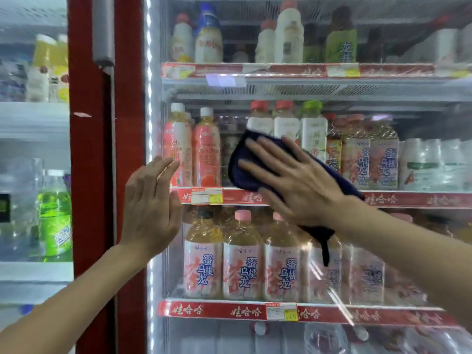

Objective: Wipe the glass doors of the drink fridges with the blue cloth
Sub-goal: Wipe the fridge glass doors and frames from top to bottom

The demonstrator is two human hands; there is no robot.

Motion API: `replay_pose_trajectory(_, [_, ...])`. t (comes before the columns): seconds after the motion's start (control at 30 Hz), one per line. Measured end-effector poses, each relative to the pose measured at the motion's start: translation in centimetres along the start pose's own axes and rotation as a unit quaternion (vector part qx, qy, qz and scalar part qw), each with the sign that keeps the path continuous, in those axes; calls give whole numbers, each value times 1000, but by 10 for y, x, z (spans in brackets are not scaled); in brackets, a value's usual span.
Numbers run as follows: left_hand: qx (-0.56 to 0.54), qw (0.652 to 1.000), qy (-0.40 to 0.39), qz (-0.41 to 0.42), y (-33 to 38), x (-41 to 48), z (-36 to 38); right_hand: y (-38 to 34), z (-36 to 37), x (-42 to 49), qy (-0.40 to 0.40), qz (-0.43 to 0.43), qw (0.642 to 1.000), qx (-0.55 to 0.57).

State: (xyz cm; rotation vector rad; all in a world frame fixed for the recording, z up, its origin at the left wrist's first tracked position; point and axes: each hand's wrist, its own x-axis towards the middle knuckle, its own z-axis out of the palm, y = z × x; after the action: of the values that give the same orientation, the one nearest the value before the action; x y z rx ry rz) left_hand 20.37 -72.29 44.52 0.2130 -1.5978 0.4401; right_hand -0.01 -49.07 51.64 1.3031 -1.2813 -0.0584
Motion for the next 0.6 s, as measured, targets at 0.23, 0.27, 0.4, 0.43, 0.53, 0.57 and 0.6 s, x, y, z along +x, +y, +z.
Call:
replay_pose_trajectory(0.23, [-4,1000,13,28,-9,-7,9,-68,18,24,67,141,987,43])
replay_pose_trajectory(0.27, [-15,1000,12,25,-9,-7,8,-88,22,15,61,121,989,54])
replay_pose_trajectory(0.4, [-53,999,-3,11,-16,-10,0,-138,29,-26,-21,-46,997,55])
replay_pose_trajectory(0.43, [-35,999,-5,13,-23,-13,-4,-131,28,-26,-41,-84,994,54])
replay_pose_trajectory(0.53, [12,1000,-6,22,-46,-22,-12,-86,14,12,-39,-123,991,47])
replay_pose_trajectory(0.57, [14,1000,-7,22,-50,-24,-13,-71,9,30,-21,-98,994,44])
replay_pose_trajectory(0.6, [12,1000,-4,22,-52,-25,-12,-60,5,49,-2,-61,997,39])
